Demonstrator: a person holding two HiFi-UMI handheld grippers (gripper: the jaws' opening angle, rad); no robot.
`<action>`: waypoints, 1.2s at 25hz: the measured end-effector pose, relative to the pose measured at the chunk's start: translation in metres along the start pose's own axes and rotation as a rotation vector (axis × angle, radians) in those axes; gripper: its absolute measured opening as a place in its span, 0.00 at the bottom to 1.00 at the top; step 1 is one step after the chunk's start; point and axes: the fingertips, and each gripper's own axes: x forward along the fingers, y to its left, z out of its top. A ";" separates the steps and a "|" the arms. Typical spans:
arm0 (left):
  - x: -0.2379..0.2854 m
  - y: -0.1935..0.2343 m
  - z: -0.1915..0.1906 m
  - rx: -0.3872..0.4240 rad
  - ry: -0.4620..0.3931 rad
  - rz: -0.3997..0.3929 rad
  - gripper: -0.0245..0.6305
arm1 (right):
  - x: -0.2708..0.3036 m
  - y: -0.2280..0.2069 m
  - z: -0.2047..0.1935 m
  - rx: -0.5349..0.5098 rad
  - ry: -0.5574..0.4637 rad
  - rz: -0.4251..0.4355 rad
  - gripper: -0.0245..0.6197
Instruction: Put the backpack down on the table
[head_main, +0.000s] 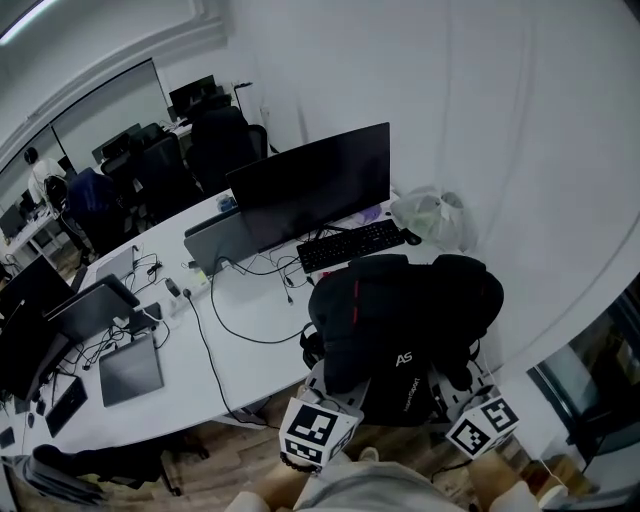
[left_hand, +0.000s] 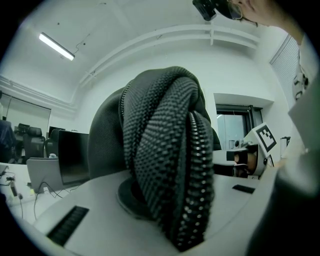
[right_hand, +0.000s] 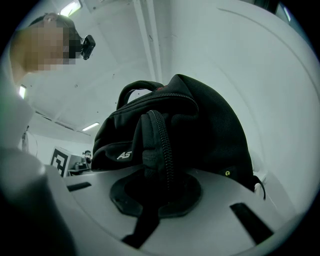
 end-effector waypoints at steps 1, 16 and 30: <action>0.006 0.004 0.001 -0.001 0.000 0.001 0.11 | 0.005 -0.005 0.002 0.001 0.002 0.002 0.07; 0.085 0.105 -0.003 -0.002 0.013 -0.043 0.11 | 0.118 -0.060 -0.001 0.017 0.018 -0.060 0.07; 0.150 0.206 0.004 0.006 0.003 -0.072 0.11 | 0.229 -0.100 0.004 0.012 0.007 -0.093 0.07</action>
